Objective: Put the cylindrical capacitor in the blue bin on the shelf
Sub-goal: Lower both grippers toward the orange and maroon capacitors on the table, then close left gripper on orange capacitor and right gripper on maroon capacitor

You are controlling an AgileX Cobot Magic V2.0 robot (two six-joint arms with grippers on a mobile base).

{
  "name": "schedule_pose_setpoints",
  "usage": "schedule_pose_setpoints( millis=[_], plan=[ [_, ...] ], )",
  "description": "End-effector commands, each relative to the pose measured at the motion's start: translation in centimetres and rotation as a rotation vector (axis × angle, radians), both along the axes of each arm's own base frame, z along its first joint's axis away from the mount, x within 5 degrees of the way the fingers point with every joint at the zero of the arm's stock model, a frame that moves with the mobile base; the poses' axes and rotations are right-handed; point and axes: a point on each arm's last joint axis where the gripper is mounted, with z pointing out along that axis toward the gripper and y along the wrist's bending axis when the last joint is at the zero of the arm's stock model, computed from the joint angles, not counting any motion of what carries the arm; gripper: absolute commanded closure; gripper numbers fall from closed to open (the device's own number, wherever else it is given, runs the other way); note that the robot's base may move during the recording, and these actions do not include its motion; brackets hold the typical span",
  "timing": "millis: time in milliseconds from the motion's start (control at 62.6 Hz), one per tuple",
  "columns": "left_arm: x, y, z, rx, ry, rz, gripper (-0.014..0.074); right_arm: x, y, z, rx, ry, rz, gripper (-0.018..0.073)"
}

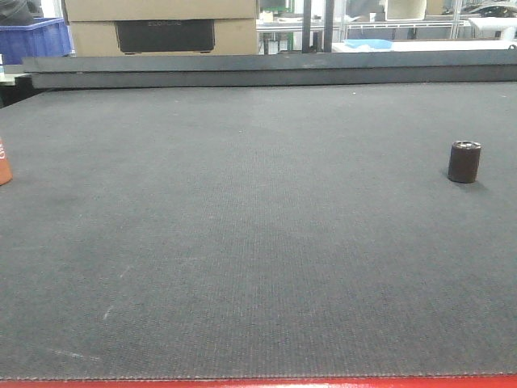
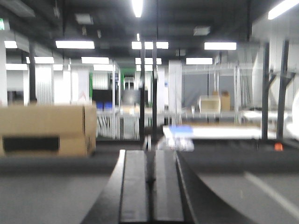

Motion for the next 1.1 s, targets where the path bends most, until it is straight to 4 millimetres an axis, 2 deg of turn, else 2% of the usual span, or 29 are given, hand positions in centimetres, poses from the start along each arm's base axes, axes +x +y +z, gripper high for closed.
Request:
schedule_pose_setpoints(
  millis=[0, 112, 192, 256, 383, 511, 719, 894, 1086],
  plan=[
    [0.0, 0.0, 2.7, -0.001, 0.051, -0.001, 0.065, 0.0, 0.1, 2.5, 0.0, 0.036, 0.006, 0.0692],
    [1.3, 0.2, 4.9, -0.012, 0.153, 0.001, 0.0471, 1.6, 0.1, 4.6, 0.0, 0.076, 0.006, 0.0545],
    [2.5, 0.3, 5.9, -0.018, 0.204, 0.001, 0.0323, 3.3, 0.1, 5.5, 0.0, 0.122, 0.006, 0.0369],
    [3.8, 0.4, 6.1, -0.022, 0.245, 0.001, 0.0216, 4.7, 0.1, 5.7, -0.001, 0.171, 0.007, 0.0214],
    [5.9, 0.6, 5.7, -0.043, 0.315, -0.011, 0.0092, 7.3, 0.2, 5.0, -0.003, 0.285, 0.008, -0.0006],
    [6.5, 0.4, 5.7, -0.038, 0.313, -0.039, 0.0059, 9.1, 0.3, 4.0, 0.025, 0.391, 0.022, 0.0001],
    [6.5, 0.2, 6.0, -0.033, 0.277, -0.054, 0.0058, 12.5, 1.0, 0.8, 0.011, 0.617, 0.067, 0.0],
    [6.6, 0.2, 5.8, -0.033, 0.281, -0.054, 0.0058, 16.4, 2.4, -3.5, -0.046, 0.636, 0.107, 0.0],
    [6.6, 0.2, 5.8, -0.033, 0.281, -0.054, 0.0058, 19.7, 2.6, -7.4, -0.046, 0.542, 0.075, 0.0]
  ],
)
